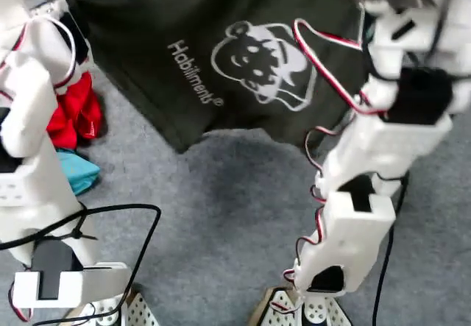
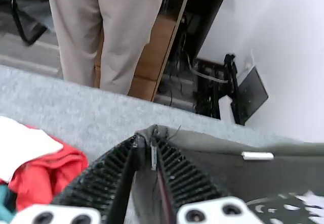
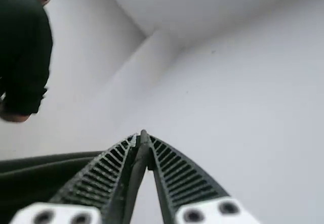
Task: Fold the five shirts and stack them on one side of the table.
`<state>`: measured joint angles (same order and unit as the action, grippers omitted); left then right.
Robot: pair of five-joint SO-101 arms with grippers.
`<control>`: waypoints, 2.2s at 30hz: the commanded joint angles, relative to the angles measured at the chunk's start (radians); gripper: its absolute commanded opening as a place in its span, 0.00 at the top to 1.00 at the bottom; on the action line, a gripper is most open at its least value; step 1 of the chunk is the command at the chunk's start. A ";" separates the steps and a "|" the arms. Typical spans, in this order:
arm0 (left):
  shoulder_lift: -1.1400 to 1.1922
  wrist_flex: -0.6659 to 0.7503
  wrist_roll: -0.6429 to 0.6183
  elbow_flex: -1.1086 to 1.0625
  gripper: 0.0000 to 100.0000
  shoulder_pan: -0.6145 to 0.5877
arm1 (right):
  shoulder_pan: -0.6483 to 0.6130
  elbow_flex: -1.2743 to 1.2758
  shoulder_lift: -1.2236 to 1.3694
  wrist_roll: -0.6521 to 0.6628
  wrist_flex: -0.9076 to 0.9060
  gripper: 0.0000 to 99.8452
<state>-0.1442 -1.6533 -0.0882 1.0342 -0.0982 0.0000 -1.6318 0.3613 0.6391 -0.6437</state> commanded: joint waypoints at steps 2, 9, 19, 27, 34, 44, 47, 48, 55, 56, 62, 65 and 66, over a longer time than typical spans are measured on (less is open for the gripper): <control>-0.015 -0.077 0.011 0.041 0.98 0.006 | 0.021 -0.025 -0.113 -0.005 -0.005 1.00; -0.140 -0.104 0.092 0.031 0.98 0.005 | 0.019 -0.019 -0.160 -0.003 -0.005 1.00; -0.351 -0.104 0.158 -0.060 0.98 -0.084 | 0.016 -0.033 -0.194 -0.003 -0.104 1.00; -0.463 -0.104 0.206 -0.376 0.98 -0.081 | 0.016 -0.028 -0.217 -0.002 -0.203 1.00; -0.449 -0.006 0.201 -0.568 0.98 -0.083 | 0.013 0.002 -0.150 -0.009 -0.230 1.00; -0.217 0.520 0.199 -0.888 0.98 -0.083 | -0.041 0.016 0.171 -0.006 -0.124 1.00; -0.101 0.600 0.180 -0.865 0.98 -0.083 | -0.059 0.012 0.280 -0.005 -0.063 1.00; -0.064 0.606 0.166 -0.838 0.98 -0.083 | -0.071 0.008 0.312 -0.005 -0.043 1.00; 0.249 0.523 0.123 -0.453 0.98 -0.083 | -0.113 0.016 0.455 0.032 0.075 1.00; 0.292 0.477 0.123 -0.381 0.98 -0.081 | -0.116 0.015 0.469 0.057 0.075 1.00; 0.476 0.094 0.129 0.043 0.98 -0.028 | -0.082 0.005 0.469 0.068 -0.003 1.00; 0.524 -0.044 0.130 0.219 0.98 0.017 | -0.074 0.005 0.433 0.068 -0.167 1.00; 0.533 -0.078 0.133 0.264 0.98 0.032 | -0.065 0.005 0.423 0.068 -0.227 1.00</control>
<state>0.3851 -1.6226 0.0453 1.1047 -0.1028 -0.0967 -1.6118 0.8554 0.6989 -0.7357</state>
